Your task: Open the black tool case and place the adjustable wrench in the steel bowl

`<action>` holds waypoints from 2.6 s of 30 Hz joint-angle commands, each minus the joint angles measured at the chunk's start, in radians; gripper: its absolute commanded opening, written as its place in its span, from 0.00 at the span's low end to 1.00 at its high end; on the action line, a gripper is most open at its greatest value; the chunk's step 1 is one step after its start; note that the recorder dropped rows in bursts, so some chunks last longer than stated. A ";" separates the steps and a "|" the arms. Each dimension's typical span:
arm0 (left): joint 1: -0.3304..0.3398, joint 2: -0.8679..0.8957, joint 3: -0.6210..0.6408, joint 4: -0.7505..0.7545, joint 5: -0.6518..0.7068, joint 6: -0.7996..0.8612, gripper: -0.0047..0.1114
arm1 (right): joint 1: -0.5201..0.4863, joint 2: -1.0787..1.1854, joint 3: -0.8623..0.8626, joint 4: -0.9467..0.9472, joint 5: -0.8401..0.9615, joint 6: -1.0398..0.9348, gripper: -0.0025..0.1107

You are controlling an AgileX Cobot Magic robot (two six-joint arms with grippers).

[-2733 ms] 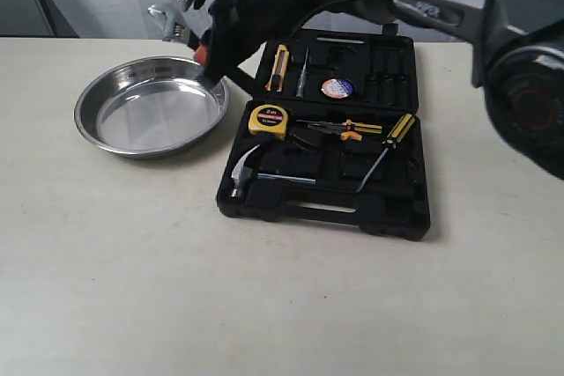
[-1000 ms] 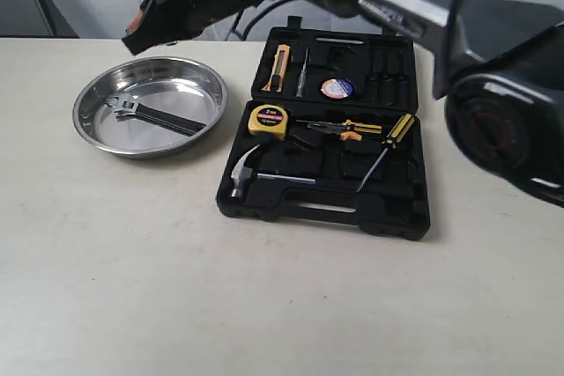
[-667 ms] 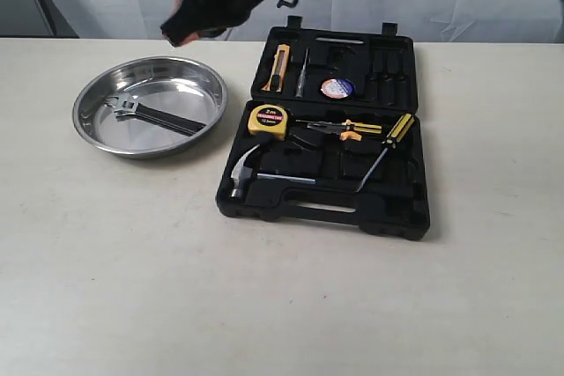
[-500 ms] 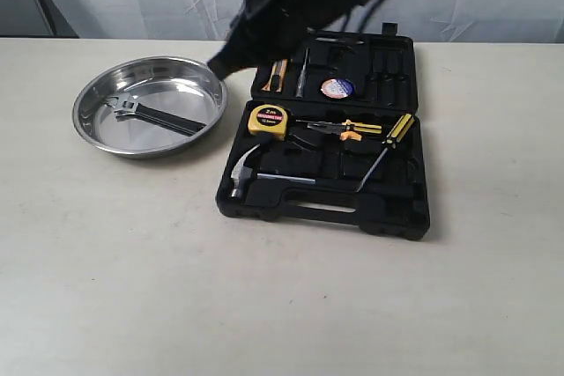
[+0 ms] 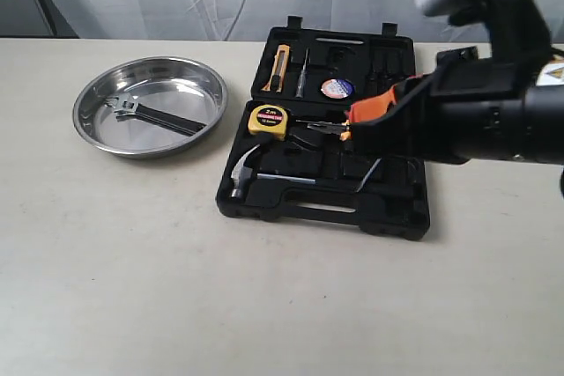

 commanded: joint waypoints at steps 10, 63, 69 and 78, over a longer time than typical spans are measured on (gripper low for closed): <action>0.000 -0.007 -0.002 0.013 -0.008 -0.004 0.04 | -0.645 -0.533 0.300 0.017 -0.116 -0.016 0.01; -0.032 -0.057 0.046 0.059 -0.074 -0.009 0.04 | -0.699 -0.966 0.708 -0.472 -0.069 0.402 0.01; -0.095 -0.087 0.206 0.212 -0.087 -0.265 0.04 | -0.699 -0.966 0.708 -0.472 -0.069 0.402 0.01; -0.120 -0.178 0.355 0.330 -0.171 -0.419 0.04 | -0.699 -0.966 0.708 -0.473 -0.072 0.402 0.01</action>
